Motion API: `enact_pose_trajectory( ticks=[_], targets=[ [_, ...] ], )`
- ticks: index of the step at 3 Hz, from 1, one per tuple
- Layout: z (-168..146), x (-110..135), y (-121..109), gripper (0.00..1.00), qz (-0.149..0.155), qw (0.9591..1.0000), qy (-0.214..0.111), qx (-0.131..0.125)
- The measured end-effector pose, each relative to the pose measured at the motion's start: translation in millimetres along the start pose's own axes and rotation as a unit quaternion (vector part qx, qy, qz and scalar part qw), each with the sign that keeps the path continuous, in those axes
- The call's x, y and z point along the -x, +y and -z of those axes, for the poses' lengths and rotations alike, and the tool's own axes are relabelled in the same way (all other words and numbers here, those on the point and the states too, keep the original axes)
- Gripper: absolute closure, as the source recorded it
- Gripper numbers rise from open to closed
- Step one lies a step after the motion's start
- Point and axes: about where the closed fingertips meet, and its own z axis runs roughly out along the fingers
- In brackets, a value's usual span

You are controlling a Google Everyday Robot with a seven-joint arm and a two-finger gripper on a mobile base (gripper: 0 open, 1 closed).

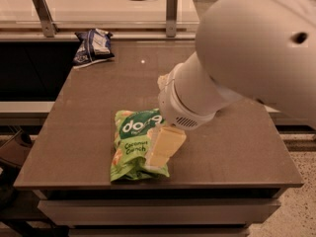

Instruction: Move green rice chip bag near blue chip bag

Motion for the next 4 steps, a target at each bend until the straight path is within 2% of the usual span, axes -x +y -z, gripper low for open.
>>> enact_pose_trajectory(
  ticks=[1, 2, 3, 4],
  targets=[
    [-40.5, -22.6, -8.0, 0.0, -0.011, 0.9994, -0.01, 0.032],
    [-63.6, -46.2, 0.0, 0.0, -0.019, 0.9978, -0.015, 0.061],
    [-76.9, -60.0, 5.0, 0.0, -0.024, 0.9964, -0.019, 0.078],
    [-77.6, -61.9, 5.2, 0.0, -0.026, 0.9961, -0.019, 0.083]
  ],
)
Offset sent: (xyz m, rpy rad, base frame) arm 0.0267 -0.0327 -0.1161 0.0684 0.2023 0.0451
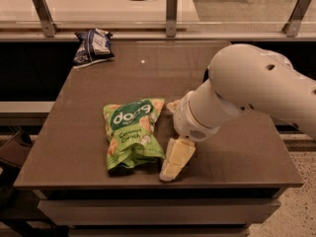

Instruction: Move green rice chip bag near blue chip bag

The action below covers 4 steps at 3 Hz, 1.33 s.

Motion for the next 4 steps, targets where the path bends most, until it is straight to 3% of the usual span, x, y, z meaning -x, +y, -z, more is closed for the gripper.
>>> enact_pose_trajectory(
  ticks=[3, 4],
  targets=[
    [0.4, -1.3, -0.3, 0.0, -0.001, 1.0, -0.001, 0.004],
    [0.2, -2.6, -0.4, 0.17, -0.002, 1.0, -0.001, 0.007]
  ],
)
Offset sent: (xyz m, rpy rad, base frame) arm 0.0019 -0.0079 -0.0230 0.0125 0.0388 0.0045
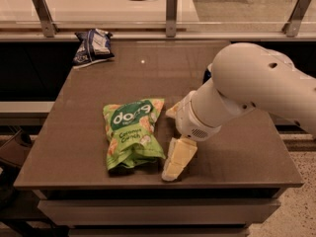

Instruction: Move green rice chip bag near blue chip bag

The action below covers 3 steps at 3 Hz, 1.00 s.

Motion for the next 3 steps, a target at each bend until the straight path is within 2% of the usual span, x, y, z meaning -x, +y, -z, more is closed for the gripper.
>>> enact_pose_trajectory(
  ticks=[1, 2, 3],
  targets=[
    [7.0, 1.7, 1.0, 0.14, 0.001, 1.0, 0.0, -0.003],
    [11.1, 3.9, 0.3, 0.0, 0.001, 1.0, 0.0, -0.003],
    [11.3, 4.1, 0.2, 0.0, 0.001, 1.0, 0.0, -0.003]
  ],
)
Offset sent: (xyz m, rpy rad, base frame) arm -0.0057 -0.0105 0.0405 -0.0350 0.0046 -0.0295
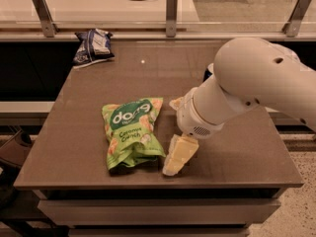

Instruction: Move green rice chip bag near blue chip bag

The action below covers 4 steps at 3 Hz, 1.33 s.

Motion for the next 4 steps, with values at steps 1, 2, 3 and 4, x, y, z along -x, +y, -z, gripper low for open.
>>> enact_pose_trajectory(
  ticks=[1, 2, 3, 4],
  targets=[
    [15.2, 8.8, 1.5, 0.0, -0.003, 1.0, 0.004, 0.008],
    [35.0, 13.5, 5.5, 0.0, -0.008, 0.9998, 0.011, 0.014],
    [38.6, 24.0, 8.2, 0.0, -0.005, 0.9998, -0.003, 0.02],
    [26.7, 38.7, 15.8, 0.0, -0.003, 0.999, -0.039, 0.02]
  ],
)
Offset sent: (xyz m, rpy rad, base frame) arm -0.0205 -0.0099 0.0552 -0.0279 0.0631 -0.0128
